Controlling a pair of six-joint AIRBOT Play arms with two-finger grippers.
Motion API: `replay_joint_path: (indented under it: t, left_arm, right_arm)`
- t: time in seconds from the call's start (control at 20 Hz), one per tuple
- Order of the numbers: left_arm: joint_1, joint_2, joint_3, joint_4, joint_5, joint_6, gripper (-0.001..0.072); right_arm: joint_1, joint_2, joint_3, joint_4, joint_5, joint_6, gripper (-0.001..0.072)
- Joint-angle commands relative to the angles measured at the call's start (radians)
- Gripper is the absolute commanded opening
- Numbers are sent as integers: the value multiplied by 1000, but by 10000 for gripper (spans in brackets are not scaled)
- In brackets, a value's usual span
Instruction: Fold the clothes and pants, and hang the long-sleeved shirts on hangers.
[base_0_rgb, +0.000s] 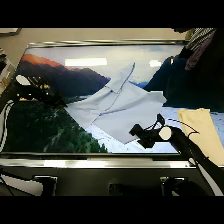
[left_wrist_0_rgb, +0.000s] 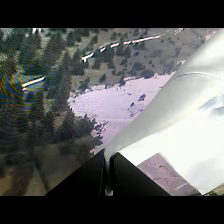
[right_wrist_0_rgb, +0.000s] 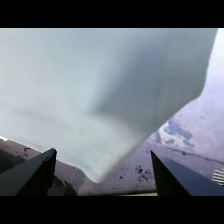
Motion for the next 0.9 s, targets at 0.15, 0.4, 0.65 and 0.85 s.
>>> replay_joint_path:
  t: [0.15,0.4,0.65,0.85]
  left_arm:
    - [1,0,0,0,2,3,22]
    - [2,12,12,-23,5,34,21]
    - [55,154,151,-141,55,82,20]
    - [125,363,332,-143,100,59,20]
  right_arm:
    - [12,-81,-3,15,-47,42,416]
    - [11,-24,30,21,-45,-6,36]
    - [7,161,340,-89,-6,-129,35]
    - [7,208,740,-166,185,-240,35]
